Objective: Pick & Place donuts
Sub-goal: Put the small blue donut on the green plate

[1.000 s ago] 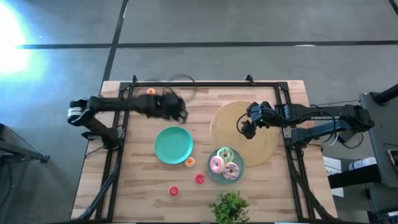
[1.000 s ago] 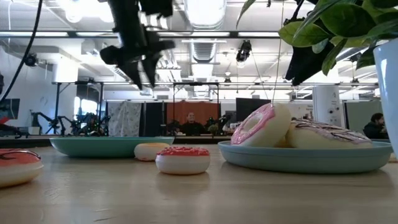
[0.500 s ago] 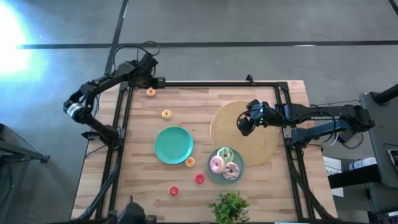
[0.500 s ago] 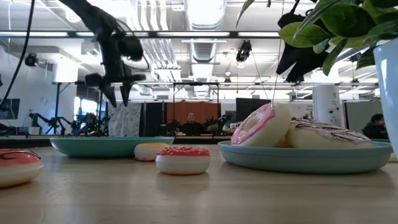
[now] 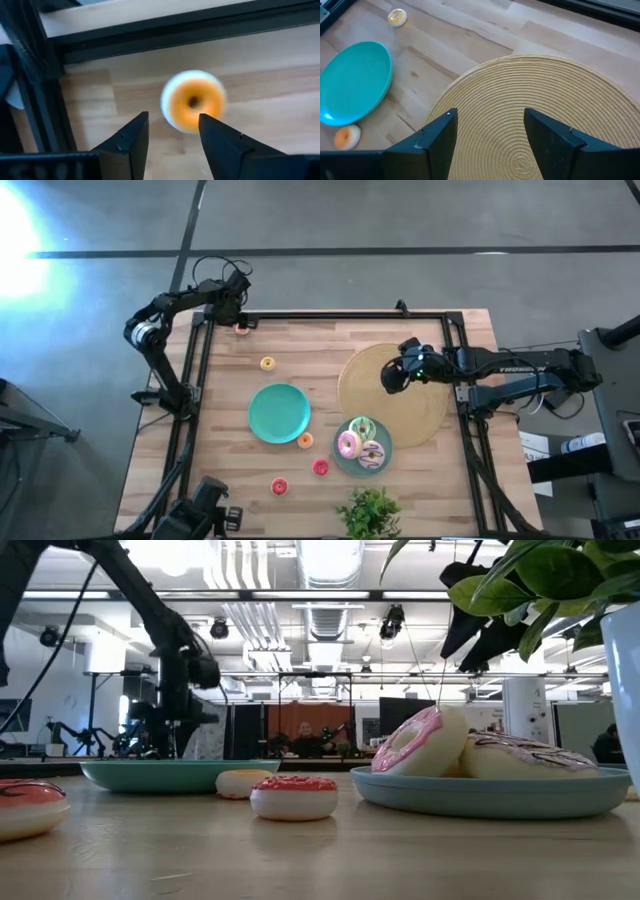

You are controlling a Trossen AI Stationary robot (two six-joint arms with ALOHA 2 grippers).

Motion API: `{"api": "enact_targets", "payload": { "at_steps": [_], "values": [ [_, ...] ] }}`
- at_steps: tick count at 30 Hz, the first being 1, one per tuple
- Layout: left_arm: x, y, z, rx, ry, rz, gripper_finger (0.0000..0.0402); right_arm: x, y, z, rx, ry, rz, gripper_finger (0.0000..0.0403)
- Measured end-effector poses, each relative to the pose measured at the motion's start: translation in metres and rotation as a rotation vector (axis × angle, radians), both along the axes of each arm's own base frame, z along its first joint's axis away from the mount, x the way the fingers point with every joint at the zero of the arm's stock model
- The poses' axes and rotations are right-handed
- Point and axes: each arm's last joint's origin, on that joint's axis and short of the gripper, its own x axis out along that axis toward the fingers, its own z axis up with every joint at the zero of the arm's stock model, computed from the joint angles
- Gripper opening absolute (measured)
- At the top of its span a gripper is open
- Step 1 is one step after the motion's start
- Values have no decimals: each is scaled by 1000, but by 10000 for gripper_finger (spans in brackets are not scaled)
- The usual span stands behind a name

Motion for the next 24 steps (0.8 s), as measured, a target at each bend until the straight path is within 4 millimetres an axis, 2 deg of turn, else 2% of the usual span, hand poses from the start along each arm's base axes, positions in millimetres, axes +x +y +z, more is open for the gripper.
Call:
{"api": "enact_targets", "payload": {
  "at_steps": [5,10,15,20,24],
  "values": [
    [-6,9,-13,-38,-23,-13,143,1,0,0,15,-19,-20,219],
    [-1,16,-18,-10,-82,-34,123,1,0,1,23,-26,-29,219],
    [2,21,-22,20,-119,-44,79,1,0,1,26,-29,-33,219],
    [4,24,-23,37,-123,-73,15,1,0,1,26,-29,-33,219],
    [4,24,-23,48,-127,-75,3,1,0,1,26,-29,-33,219]
  ]
}}
